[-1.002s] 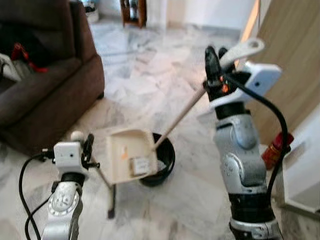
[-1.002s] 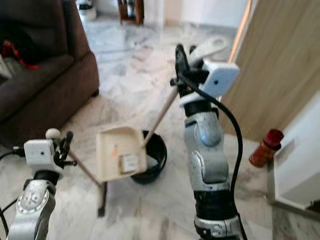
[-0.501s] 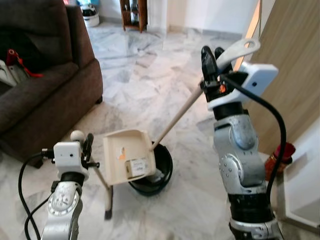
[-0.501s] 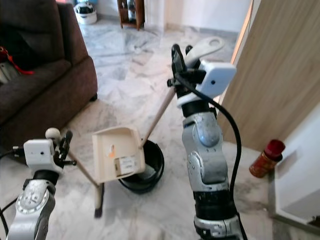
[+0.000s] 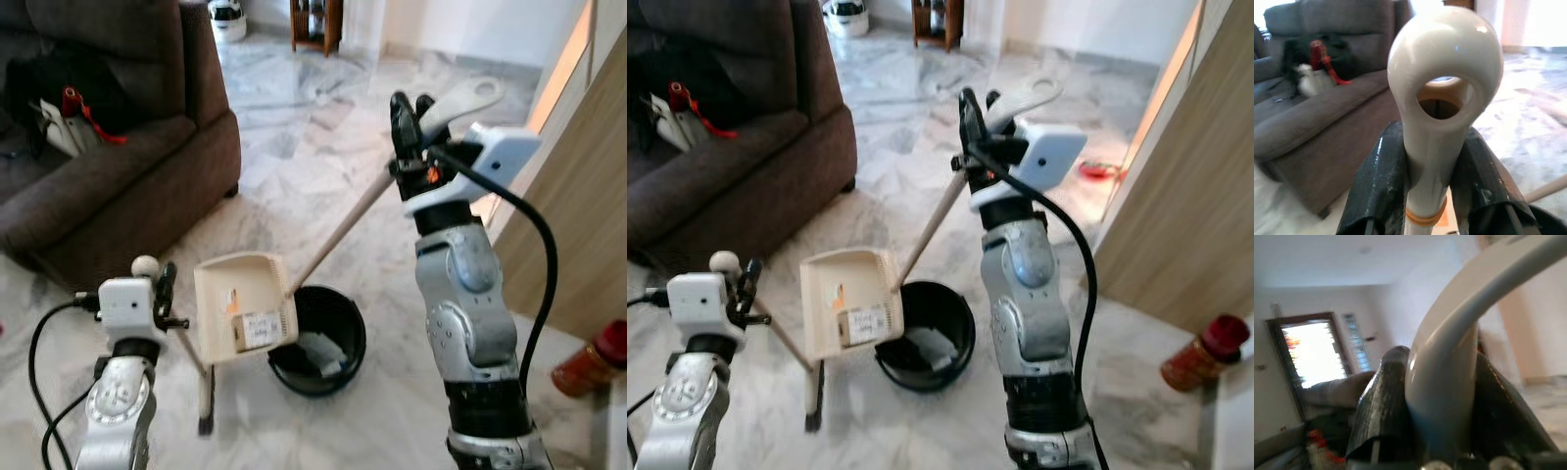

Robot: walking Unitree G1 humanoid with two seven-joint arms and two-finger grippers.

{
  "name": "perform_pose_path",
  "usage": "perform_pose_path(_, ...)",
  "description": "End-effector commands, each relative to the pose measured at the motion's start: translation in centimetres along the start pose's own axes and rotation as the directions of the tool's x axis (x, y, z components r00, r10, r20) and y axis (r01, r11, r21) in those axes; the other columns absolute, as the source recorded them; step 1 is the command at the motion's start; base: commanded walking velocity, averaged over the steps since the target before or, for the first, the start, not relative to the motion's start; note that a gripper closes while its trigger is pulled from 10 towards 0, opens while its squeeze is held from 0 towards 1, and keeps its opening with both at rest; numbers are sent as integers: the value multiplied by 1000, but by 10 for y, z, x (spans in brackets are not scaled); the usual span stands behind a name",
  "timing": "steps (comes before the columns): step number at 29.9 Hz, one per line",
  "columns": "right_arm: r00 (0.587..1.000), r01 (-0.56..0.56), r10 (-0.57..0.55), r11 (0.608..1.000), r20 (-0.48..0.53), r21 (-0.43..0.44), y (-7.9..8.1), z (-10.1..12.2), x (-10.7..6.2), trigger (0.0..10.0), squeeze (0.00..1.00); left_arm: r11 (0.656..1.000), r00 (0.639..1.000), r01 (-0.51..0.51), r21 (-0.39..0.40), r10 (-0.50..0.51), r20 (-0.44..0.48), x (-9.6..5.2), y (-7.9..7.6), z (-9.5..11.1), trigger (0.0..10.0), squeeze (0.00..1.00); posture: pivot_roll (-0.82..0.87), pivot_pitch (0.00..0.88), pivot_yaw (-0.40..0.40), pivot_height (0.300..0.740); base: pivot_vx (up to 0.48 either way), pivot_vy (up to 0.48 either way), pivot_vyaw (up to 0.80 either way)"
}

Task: Sweep floor

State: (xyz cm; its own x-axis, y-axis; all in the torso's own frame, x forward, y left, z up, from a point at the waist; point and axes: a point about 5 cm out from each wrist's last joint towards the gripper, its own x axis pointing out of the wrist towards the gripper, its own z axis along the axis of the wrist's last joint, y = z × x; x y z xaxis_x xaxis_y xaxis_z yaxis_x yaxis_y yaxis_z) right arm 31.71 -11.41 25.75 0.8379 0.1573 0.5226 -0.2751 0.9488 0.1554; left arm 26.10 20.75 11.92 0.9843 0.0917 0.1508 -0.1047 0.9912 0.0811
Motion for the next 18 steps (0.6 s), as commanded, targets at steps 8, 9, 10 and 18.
perform_pose_path(8,994,-31,31,1000,107,3,11,22,7,10000,0,1000,998,-5,7,4,65,3,3,12,10000,0,81,71,45,740,339,0,0)
perform_pose_path(9,994,-30,29,1000,109,2,11,22,7,10000,0,1000,998,-5,6,4,65,3,3,12,10000,0,80,70,46,740,341,0,0)
perform_pose_path(10,994,-27,27,1000,110,1,10,23,7,10000,0,1000,998,-5,7,4,66,3,3,12,10000,0,80,70,46,740,337,0,0)
perform_pose_path(18,993,-21,22,1000,113,-7,9,23,7,10000,0,1000,998,0,5,0,67,3,3,12,10000,0,78,70,48,740,339,0,0)
